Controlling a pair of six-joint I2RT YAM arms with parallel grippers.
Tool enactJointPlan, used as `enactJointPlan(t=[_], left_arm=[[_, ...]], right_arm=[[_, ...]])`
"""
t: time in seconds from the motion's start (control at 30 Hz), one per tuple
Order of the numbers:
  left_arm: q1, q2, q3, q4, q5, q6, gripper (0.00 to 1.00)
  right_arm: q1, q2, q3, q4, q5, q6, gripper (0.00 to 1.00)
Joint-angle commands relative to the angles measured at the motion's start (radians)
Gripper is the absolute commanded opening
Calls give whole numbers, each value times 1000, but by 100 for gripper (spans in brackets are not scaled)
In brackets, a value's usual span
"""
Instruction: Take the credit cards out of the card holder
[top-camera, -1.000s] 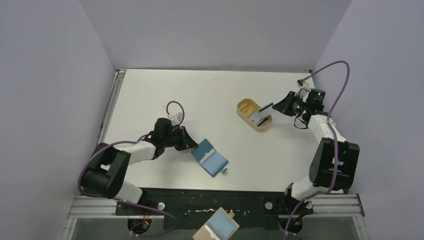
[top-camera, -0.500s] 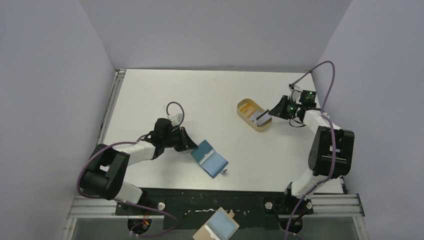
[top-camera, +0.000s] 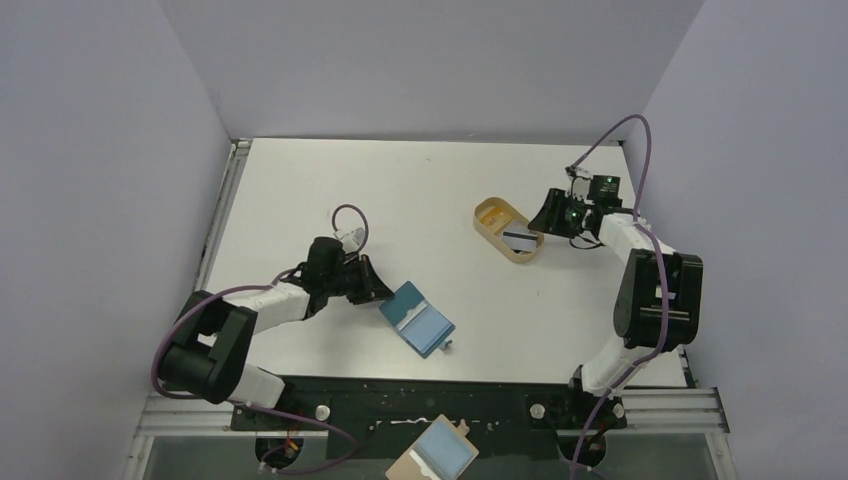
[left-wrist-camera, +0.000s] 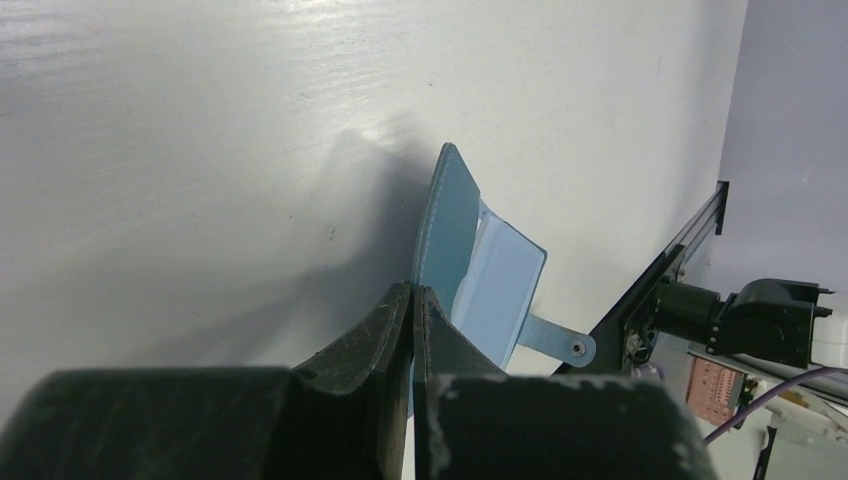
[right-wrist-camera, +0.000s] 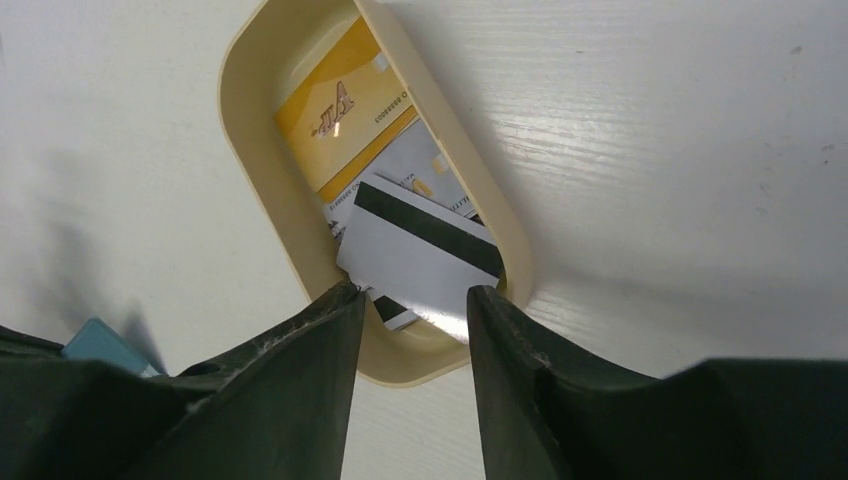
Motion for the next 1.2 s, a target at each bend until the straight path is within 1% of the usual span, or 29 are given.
enactJointPlan(t=[0.0, 0.07, 0.1, 0.17, 0.27, 0.33, 0.43, 0.53, 0.6, 0.7, 0.8, 0.9, 0.97, 1.03, 1.17], left_arm=[[6, -33, 34, -4, -13, 25, 0], [5, -41, 38, -18, -27, 29, 0], [6, -44, 40, -24, -33, 31, 0], [5, -54, 49, -42, -51, 32, 0], [6, -71, 72, -75, -91, 38, 0], [6, -84, 89, -90, -135, 34, 0], [15, -84, 103, -75, -188, -4, 0], [27, -79, 89, -1, -242, -73, 0], [35, -81, 65, 82, -289, -132, 0], [38, -101, 33, 160, -401, -199, 0], [44, -125, 43, 176, -502, -233, 0], [67, -118, 73, 194, -570, -252, 0], [107, -86, 100, 218, -579, -260, 0], [150, -31, 129, 261, -558, -275, 0], [219, 100, 226, 311, -486, -305, 0]], right_arm=[[0, -42, 46, 1, 48, -19, 45], [-1, -69, 43, 3, 78, -13, 51], [0, -88, 39, 7, 93, -9, 58], [0, -130, 34, 15, 119, -1, 67], [14, -194, 29, 28, 136, 19, 76], [50, -234, 25, 27, 165, 23, 81], [127, -291, 19, 17, 164, 37, 82], [216, -358, -28, 53, 170, 60, 85], [262, -400, -48, 55, 169, 70, 86], [284, -444, -66, 43, 132, 91, 87], [290, -485, -92, 54, 78, 115, 88], [295, -512, -117, 78, 31, 153, 90], [305, -517, -135, 112, 19, 185, 91], [324, -506, -142, 143, 20, 206, 93], [378, -444, -100, 124, 33, 198, 94]])
